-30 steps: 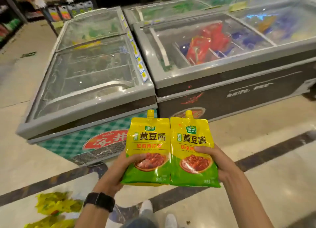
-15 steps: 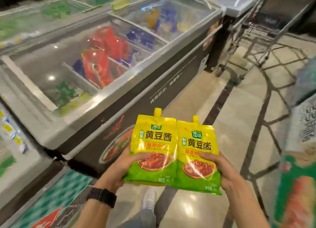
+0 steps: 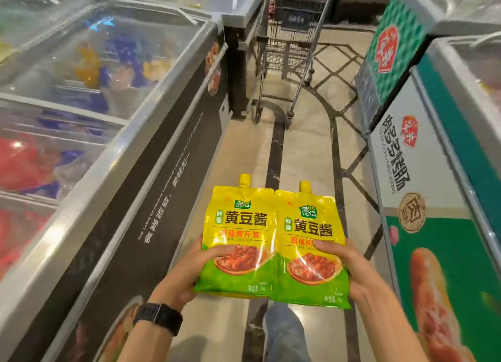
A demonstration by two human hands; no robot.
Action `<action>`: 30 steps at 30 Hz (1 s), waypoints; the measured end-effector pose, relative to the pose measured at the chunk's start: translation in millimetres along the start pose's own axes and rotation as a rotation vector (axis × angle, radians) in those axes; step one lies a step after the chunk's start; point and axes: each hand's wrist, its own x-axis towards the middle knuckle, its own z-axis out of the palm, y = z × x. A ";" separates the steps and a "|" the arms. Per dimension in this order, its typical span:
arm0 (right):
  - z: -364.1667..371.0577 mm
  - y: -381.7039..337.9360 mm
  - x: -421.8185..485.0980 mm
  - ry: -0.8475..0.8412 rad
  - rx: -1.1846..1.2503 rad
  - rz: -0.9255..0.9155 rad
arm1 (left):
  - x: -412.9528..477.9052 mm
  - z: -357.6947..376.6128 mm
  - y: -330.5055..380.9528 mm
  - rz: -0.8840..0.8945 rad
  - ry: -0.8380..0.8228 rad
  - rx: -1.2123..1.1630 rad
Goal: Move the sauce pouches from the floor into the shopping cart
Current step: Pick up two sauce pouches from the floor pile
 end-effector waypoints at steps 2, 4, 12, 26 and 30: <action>-19.4 -35.3 35.5 0.000 0.010 0.006 | 45.4 19.4 26.0 0.006 -0.041 0.020; -35.0 -73.7 67.9 0.030 -0.006 0.007 | 86.1 40.0 53.3 0.004 -0.046 0.022; -77.3 -221.4 187.3 0.107 0.004 -0.022 | 241.7 111.1 162.7 0.002 -0.064 0.046; -146.4 -462.7 417.2 0.253 0.040 -0.051 | 574.4 193.8 338.8 -0.050 -0.191 0.080; -178.5 -527.0 469.3 0.328 0.067 -0.098 | 657.1 230.4 388.2 -0.051 -0.241 0.109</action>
